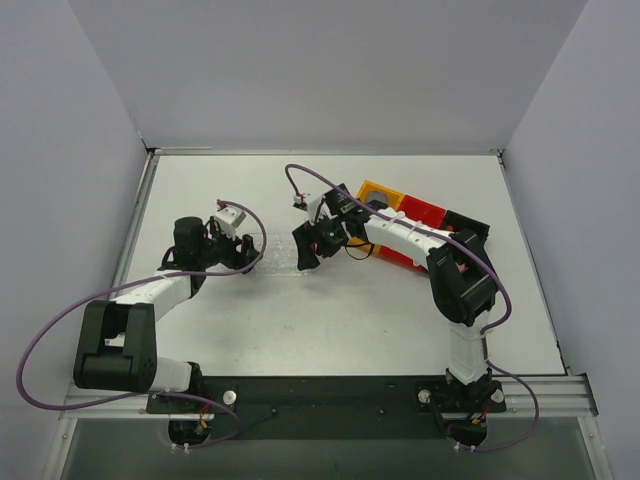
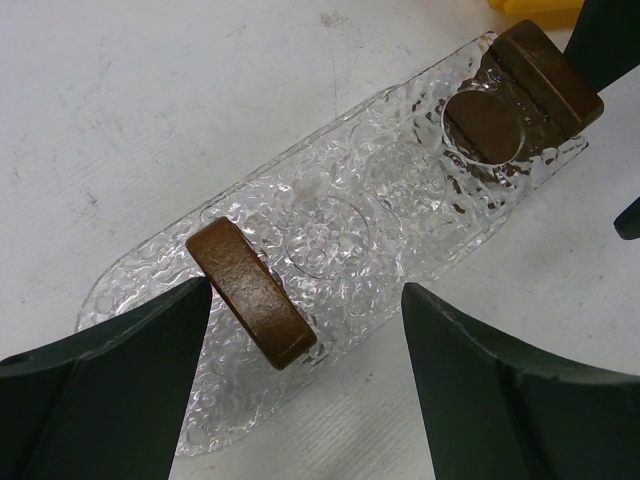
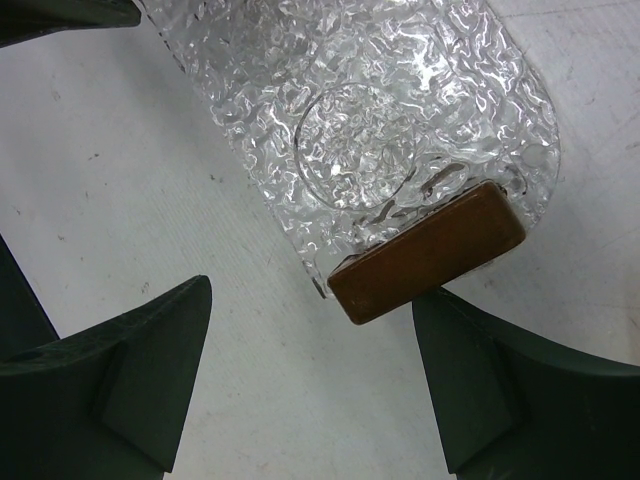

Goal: Prepare toiletry sets of a toothbrush and toothpaste on the tray

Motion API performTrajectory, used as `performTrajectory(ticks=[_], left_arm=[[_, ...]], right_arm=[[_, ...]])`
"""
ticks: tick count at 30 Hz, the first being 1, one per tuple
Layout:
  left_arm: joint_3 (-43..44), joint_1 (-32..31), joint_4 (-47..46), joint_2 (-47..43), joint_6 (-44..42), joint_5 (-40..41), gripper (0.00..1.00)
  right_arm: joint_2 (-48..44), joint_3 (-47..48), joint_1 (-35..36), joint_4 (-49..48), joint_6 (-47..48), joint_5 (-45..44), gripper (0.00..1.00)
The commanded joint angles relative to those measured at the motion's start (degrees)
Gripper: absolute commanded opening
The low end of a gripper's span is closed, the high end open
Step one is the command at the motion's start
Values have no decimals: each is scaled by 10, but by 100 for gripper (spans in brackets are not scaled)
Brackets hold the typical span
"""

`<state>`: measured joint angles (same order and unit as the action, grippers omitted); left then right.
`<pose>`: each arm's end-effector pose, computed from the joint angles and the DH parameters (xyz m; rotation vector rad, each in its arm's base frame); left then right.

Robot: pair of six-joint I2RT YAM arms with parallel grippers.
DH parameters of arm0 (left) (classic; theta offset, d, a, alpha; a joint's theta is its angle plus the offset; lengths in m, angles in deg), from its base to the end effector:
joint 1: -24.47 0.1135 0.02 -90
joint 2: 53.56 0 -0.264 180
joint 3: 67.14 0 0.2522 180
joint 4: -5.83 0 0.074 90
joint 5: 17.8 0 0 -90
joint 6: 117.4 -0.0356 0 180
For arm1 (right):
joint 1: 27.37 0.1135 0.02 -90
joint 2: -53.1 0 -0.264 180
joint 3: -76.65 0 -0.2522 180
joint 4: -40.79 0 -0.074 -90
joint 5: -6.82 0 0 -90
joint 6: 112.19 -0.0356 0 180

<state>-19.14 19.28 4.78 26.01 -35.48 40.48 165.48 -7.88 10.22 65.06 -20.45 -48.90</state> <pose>0.2741 -0.0437 0.1881 0.5632 1.9832 -0.5487 0.3361 0.2841 0.2162 -1.0855 2.0734 1.0038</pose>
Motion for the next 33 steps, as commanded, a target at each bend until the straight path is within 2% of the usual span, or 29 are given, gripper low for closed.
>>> performTrajectory(ticks=[1,33], left_arm=[[21,-8,-17,-1,-4,-23,87],[2,-9,7,-31,-21,-26,88]], right_arm=[[-33,-7,3,-2,9,3,76],[-44,-11,3,0,14,-4,76]])
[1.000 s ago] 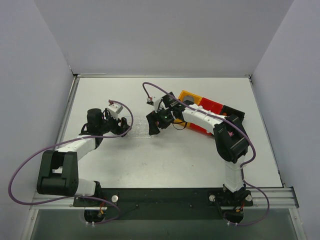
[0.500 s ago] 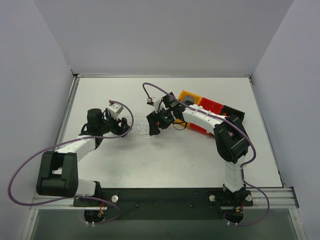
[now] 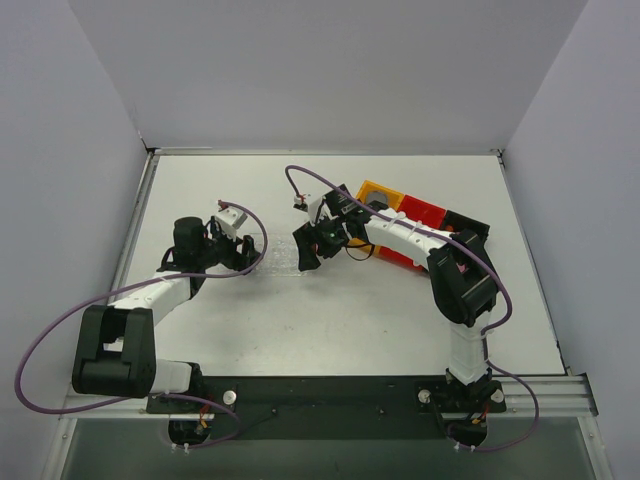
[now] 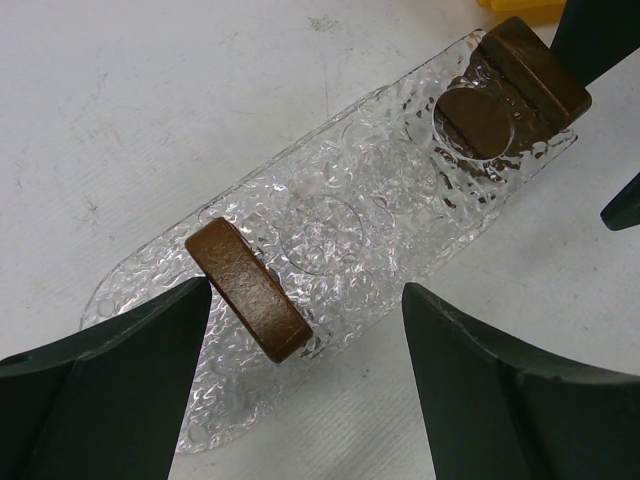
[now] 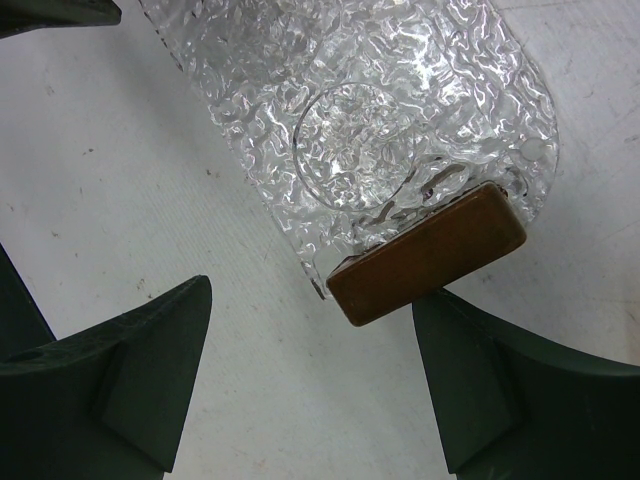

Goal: Prepare toiletry sets of a toothbrush and toothpaste on the tray

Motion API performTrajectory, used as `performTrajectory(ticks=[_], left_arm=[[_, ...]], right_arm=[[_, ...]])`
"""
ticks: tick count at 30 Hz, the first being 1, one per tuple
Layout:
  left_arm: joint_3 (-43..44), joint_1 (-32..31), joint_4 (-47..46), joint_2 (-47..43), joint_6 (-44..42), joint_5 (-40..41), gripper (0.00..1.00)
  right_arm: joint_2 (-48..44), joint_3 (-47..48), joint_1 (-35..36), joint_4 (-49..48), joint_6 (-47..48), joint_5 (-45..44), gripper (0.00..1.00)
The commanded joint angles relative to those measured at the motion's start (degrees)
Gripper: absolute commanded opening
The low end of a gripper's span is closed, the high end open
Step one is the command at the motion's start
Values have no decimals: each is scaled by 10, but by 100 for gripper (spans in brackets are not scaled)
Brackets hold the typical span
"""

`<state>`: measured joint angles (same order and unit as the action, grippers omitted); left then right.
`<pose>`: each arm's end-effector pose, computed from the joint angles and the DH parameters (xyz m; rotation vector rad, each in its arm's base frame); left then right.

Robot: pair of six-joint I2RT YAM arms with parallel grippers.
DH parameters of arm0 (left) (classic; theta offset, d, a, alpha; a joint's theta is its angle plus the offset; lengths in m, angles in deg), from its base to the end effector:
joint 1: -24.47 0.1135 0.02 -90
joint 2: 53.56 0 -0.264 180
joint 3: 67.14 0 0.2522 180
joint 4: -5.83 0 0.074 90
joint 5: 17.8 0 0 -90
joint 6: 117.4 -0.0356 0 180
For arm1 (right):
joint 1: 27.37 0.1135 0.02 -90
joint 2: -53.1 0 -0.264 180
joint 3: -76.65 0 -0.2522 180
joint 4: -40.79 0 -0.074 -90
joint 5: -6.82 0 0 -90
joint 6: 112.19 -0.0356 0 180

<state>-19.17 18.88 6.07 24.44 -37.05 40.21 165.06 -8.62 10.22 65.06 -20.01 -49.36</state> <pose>0.2703 -0.0454 0.1930 0.5997 1.9655 -0.5396 0.3343 0.2824 0.2150 -1.0892 2.0762 0.9910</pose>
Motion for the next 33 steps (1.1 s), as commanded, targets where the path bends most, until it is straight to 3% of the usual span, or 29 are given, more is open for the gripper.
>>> performTrajectory(ticks=[1,33], left_arm=[[2,-5,-5,-16,-5,-24,88],[-6,-4,17,-29,-24,-33,88]], right_arm=[[-39,-4,3,0,10,1,76],[-43,-4,2,5,21,-10,77]])
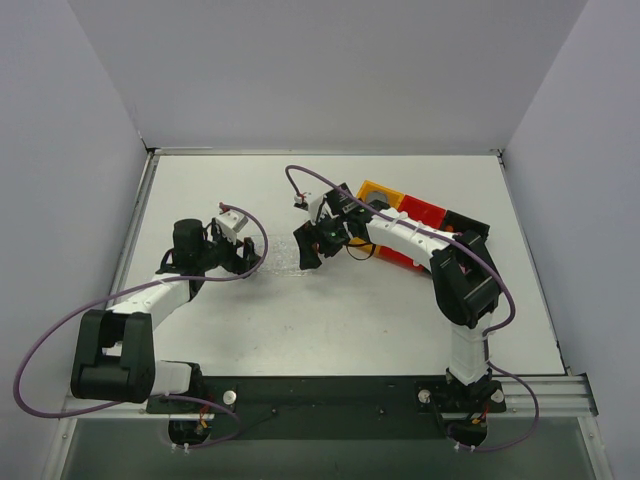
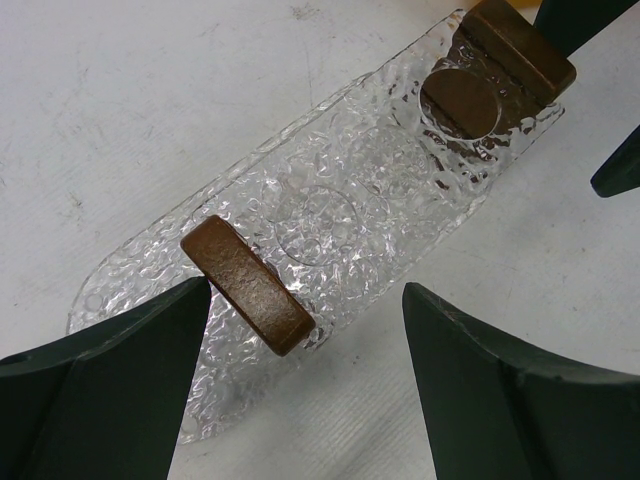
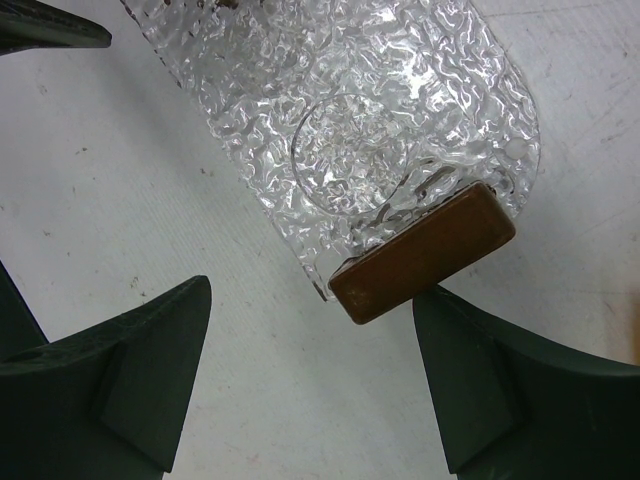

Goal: Prepare toiletry sets of a toothbrush and toothpaste on the tray

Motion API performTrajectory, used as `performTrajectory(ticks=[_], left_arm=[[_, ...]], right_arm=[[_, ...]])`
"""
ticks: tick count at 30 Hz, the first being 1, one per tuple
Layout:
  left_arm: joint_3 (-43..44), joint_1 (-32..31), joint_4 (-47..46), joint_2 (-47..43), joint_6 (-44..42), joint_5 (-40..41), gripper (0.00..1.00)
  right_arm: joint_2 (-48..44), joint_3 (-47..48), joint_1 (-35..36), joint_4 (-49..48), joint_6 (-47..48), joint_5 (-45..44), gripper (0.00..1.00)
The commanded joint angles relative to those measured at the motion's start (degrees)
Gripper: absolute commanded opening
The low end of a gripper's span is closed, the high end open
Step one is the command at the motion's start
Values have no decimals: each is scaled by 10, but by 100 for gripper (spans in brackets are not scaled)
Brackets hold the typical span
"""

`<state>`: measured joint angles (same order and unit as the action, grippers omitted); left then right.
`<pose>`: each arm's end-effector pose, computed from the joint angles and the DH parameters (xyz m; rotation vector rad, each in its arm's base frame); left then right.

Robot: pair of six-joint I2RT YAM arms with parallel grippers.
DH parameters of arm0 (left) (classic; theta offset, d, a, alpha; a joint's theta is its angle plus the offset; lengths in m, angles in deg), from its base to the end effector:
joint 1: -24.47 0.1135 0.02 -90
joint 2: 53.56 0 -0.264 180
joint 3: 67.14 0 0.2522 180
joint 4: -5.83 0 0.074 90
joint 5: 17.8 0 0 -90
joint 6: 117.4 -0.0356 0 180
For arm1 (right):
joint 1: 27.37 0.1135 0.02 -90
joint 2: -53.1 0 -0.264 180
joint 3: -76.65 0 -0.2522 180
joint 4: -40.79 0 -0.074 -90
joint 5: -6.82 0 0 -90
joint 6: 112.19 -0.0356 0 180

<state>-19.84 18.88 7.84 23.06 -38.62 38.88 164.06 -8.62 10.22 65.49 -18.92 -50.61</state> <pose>0.2642 -0.0455 0.1929 0.6365 1.9647 -0.5525 0.3331 0.2806 0.2214 -1.0957 2.0585 0.9565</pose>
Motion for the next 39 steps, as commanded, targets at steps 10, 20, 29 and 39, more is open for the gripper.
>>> performTrajectory(ticks=[10,20,29,39], left_arm=[[6,-3,-17,-15,0,4,88],[18,-2,-28,-13,6,12,88],[24,3,-30,-43,9,16,88],[31,33,-28,-93,33,36,88]], right_arm=[[-43,-9,0,4,17,-14,79],[-69,-20,0,13,29,-28,80],[-95,-22,-5,19,40,-46,80],[-138,-14,-21,21,55,-141,83]])
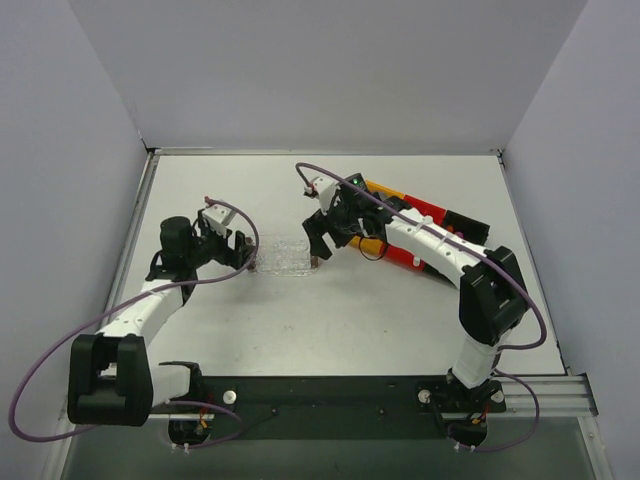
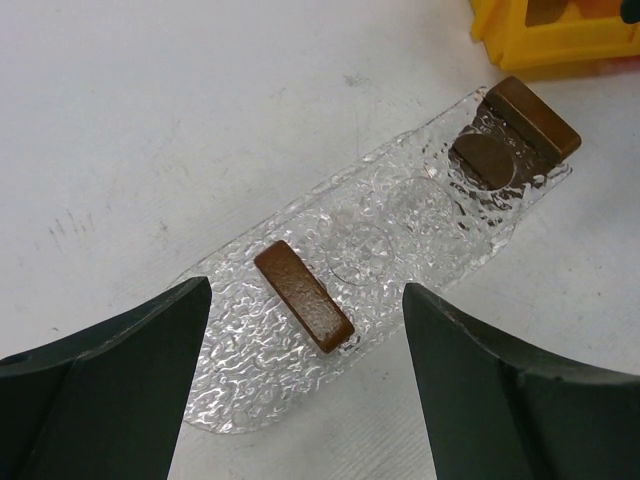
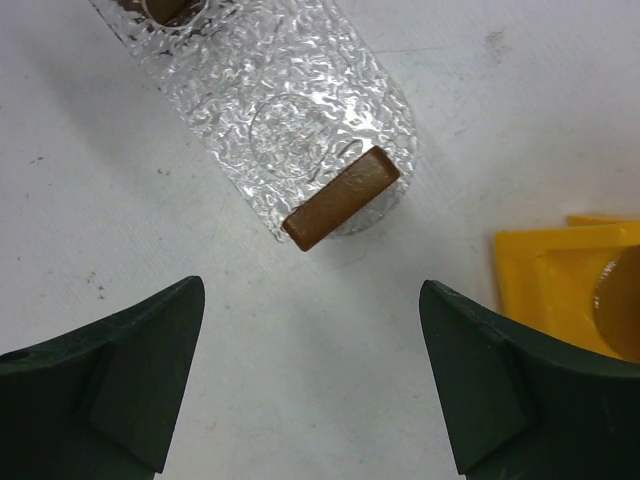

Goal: Prepare toiletry sets of a toothbrush and toothpaste on the tray

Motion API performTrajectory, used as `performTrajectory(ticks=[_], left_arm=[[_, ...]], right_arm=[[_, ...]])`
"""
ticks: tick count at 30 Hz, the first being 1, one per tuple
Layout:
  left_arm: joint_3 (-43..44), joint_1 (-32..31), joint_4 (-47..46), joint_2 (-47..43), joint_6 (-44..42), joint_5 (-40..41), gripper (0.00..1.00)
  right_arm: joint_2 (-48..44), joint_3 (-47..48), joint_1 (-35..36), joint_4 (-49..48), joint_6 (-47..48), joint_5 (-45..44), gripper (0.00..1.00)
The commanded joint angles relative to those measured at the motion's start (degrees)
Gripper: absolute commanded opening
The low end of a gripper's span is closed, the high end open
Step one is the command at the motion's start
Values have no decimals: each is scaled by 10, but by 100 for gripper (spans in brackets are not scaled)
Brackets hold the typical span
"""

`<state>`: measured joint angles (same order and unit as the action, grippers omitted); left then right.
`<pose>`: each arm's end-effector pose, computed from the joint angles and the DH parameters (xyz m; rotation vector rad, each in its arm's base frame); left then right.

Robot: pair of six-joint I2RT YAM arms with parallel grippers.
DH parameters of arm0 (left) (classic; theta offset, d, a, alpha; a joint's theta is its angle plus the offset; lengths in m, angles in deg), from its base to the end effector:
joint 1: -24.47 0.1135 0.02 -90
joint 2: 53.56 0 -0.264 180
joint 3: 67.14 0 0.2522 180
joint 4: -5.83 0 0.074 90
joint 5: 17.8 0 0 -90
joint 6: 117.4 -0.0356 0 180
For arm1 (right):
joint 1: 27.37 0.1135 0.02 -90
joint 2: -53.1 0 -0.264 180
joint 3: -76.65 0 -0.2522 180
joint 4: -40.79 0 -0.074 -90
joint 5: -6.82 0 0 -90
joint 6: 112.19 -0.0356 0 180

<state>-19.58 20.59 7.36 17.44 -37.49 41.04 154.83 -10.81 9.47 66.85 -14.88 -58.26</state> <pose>0.2583 -0.0360 0.2187 0.5781 1.8834 -0.4731 0.3187 0.2575 0.2704 -1.0642 1.9518 0.7634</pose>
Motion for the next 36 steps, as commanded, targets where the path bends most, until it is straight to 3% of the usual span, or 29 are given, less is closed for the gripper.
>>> performTrajectory(ticks=[1,6,18,36], left_arm=[[29,18,-22,-43,25,19,88],[34,24,8,-94,12,39,88],[16,26,74,-185,-15,40,88],[8,26,63,-169,-10,20,88]], right_arm=[[-49,12,-18,6,16,-77,84],[-68,23,-38,4,45,-139,87],[-34,63,-135,6,53,-169,92],[77,127,-189,11,19,-134,94]])
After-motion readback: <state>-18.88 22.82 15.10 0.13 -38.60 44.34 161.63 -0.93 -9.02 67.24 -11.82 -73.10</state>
